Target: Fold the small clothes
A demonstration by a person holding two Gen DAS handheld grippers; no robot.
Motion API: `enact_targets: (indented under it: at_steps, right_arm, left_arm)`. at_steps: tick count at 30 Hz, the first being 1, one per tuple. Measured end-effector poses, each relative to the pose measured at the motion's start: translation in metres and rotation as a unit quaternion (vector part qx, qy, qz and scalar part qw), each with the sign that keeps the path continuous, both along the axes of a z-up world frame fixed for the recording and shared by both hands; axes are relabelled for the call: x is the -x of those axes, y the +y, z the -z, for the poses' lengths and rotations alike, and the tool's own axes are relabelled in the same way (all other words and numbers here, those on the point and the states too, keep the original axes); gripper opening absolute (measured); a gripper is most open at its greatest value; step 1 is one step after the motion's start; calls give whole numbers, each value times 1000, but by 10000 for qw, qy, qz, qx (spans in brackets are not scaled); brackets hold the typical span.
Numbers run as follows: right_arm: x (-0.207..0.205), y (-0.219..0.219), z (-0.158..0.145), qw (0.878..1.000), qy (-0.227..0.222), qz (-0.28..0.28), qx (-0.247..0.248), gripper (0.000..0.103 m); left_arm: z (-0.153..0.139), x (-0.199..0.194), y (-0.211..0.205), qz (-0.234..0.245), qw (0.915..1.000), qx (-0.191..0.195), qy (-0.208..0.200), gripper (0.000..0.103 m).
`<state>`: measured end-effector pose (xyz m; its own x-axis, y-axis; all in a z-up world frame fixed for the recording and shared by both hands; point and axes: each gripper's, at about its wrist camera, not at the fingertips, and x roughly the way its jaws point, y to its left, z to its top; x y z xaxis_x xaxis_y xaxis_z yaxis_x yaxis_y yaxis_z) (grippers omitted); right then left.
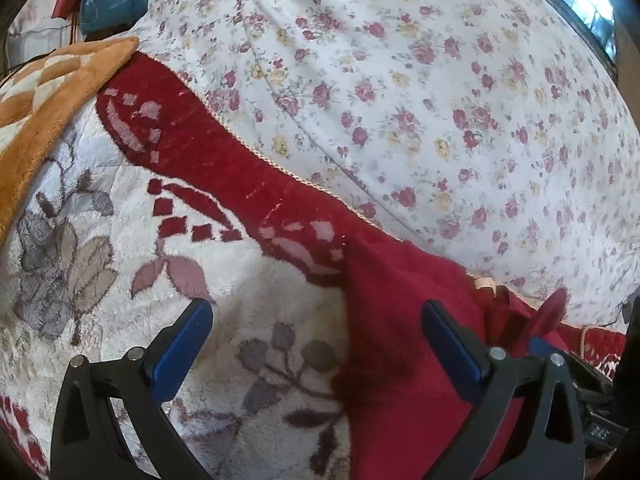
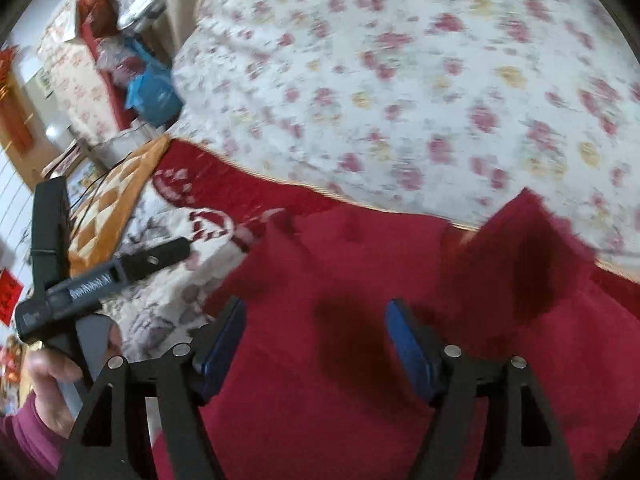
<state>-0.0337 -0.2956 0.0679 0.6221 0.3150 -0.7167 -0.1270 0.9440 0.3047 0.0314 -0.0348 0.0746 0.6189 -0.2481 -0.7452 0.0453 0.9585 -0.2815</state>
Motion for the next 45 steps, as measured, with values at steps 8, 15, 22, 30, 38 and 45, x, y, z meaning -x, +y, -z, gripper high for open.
enact_targets:
  at_steps: [8, 15, 22, 30, 38, 45]
  right_arm:
    - [16, -50, 24, 9949, 418, 743, -542, 83]
    - [-42, -27, 21, 9966, 238, 635, -477, 85]
    - [-11, 25, 17, 9992, 85, -384, 75, 85]
    - [-10, 37, 18, 9978, -20, -402, 518, 84]
    - [-36, 67, 39, 9935, 192, -586, 952, 15]
    - [-25, 70, 2, 9977, -119, -664, -5, 10]
  left_arm:
    - [-1, 3, -6, 100, 9999, -119, -2, 103]
    - [1, 0, -4, 39, 9999, -161, 4, 103]
    - [2, -3, 3, -21, 10000, -39, 53, 103]
    - [3, -3, 1, -2, 9999, -132, 71, 103]
    - [1, -5, 10, -108, 9999, -71, 80, 103]
    - [-8, -3, 20, -275, 9995, 103, -63, 103]
